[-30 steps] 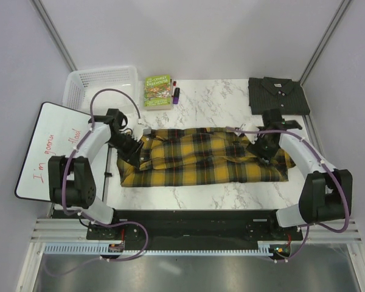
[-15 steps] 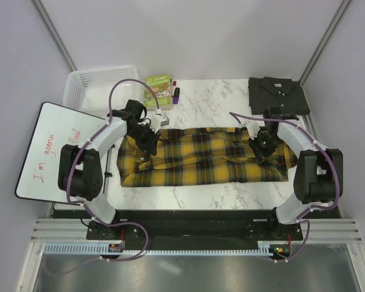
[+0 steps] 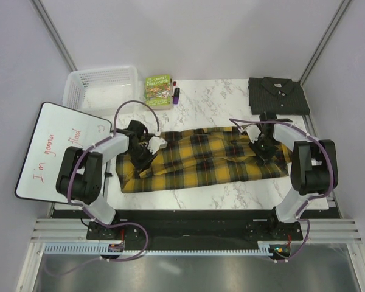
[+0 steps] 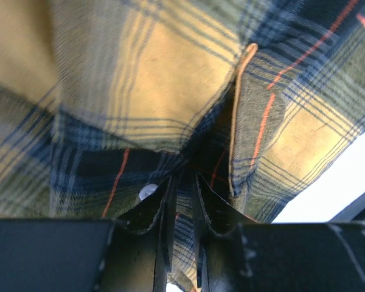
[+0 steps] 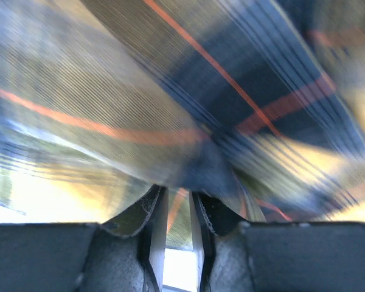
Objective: Fold and stack the long sleeve shirts
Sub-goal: Fold the shirt
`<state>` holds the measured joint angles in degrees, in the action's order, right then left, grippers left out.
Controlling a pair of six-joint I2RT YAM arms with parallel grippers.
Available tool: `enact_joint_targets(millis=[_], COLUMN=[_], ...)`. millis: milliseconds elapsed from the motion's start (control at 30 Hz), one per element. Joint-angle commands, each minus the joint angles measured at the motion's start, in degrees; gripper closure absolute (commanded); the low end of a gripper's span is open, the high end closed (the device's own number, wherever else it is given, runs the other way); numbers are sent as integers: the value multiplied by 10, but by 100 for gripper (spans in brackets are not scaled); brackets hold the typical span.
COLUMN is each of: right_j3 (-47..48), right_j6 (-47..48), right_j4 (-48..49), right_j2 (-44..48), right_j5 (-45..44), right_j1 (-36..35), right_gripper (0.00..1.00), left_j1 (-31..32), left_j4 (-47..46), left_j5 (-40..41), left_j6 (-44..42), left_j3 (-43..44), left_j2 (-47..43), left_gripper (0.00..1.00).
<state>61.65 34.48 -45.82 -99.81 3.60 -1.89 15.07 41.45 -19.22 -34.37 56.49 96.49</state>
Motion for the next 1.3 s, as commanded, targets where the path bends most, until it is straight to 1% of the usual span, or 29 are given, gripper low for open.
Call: enact_joint_targets(millis=[0,67,100,167,200,267,300,333,367,433,467,500,567,600,667,733,767,833,867,900,933,967,1033,1133,1233,1267], right_j3=[11,31,43,89,104,137,143,146,143,131,127,125,119,118,114,113,114,119,119,118,117,117,127,170,231,266], right_j6=[29,37,39,44,45,44,42,41,38,29,24,17,3,-3,-21,-33,-36,-42,-42,-42,-41,-34,-28,-27,-21,-21], right_j4=[14,13,6,-21,-32,-60,-68,-75,-83,-82,-81,-79,-66,-61,-41,-25,-13,1,8,15,28,47,66,75,79,80], right_j2=[58,52,46,31,30,36,38,44,53,59,59,57,52,49,35,22,3,-27,-36,-45,-62,-80,-109,-150,-192,-214], right_j5=[-53,-63,-64,-59,-48,-40,-38,-38,-19,-10,-10,-8,5,7,-3,-17,-31,-45,-60,-67,-75,-106,-128,-144,-157,-162], right_j1=[7,16,35,52,67,78,80,80,80,80,80,80,76,70,44,27,7,-7,-21,-28,-36,-63,-88,-117,-155,-165], right_gripper=[71,71,71,71,71,70,70,70,70,70,70,71,71,71,71,71,72,72,73,73,73,72,72,72,72,72], left_j1=[48,84,126,168,208,243,273,284,289,282,276,258,234,210,197,170,159,113,96,60,41,-7,-44,-80,-114,-119], left_j4=[36,59,64,79,86,95,100,101,114,124,140,154,168,168,167,170,171,171,171,170,168,167,166,162,162,162], left_j5=[35,22,19,15,11,-11,-10,-8,-26,-35,-56,-70,-85,-85,-51,-42,-49,-68,-92,-106,-117,-152,-180,-194,-208,-209], left_j6=[-21,10,22,53,60,76,75,77,73,74,67,59,49,45,32,25,21,25,26,28,33,33,30,25,20,17], left_j3=[-72,-83,-86,-88,-88,-82,-79,-75,-56,-32,-1,19,75,90,120,128,130,133,134,135,136,135,124,110,106,104], left_j2=[-32,-45,-49,-50,-46,-43,-42,-42,-41,-47,-57,-62,-80,-82,-82,-69,-67,-65,-65,-67,-69,-77,-83,-96,-97,-97], left_gripper=[77,79,79,80,80,80,80,80,79,79,78,78,77,77,77,77,77,78,78,78,78,78,78,78,78,78])
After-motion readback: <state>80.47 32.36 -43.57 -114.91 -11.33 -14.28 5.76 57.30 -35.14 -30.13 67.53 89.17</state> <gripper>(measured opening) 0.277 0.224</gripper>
